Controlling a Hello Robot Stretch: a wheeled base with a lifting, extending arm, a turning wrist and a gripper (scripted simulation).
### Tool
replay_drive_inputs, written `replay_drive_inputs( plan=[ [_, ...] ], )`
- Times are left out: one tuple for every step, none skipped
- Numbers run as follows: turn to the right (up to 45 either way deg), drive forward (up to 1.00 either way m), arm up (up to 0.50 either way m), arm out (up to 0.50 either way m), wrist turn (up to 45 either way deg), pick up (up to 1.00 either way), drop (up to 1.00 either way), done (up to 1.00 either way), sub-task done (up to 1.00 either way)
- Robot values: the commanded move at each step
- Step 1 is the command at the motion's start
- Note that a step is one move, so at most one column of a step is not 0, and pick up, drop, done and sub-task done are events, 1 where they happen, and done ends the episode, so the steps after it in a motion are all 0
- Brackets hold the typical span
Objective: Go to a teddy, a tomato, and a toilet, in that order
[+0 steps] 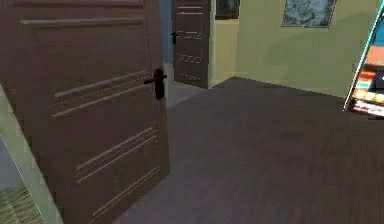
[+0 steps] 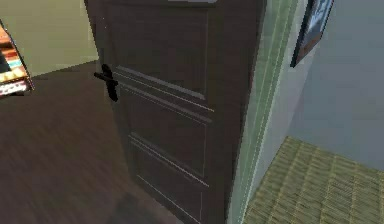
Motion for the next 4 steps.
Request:
replay_drive_inputs(
  plan=[
    [15.0,0.0,0.0,0.0,0.0,0.0,0.0,0.0,0.0],
    [0.0,1.0,0.0,0.0,0.0,0.0,0.0,0.0,0.0],
    [3.0,0.0,0.0,0.0,0.0,0.0,0.0,0.0,0.0],
    [0.0,0.4,0.0,0.0,0.0,0.0,0.0,0.0,0.0]
  ],
)
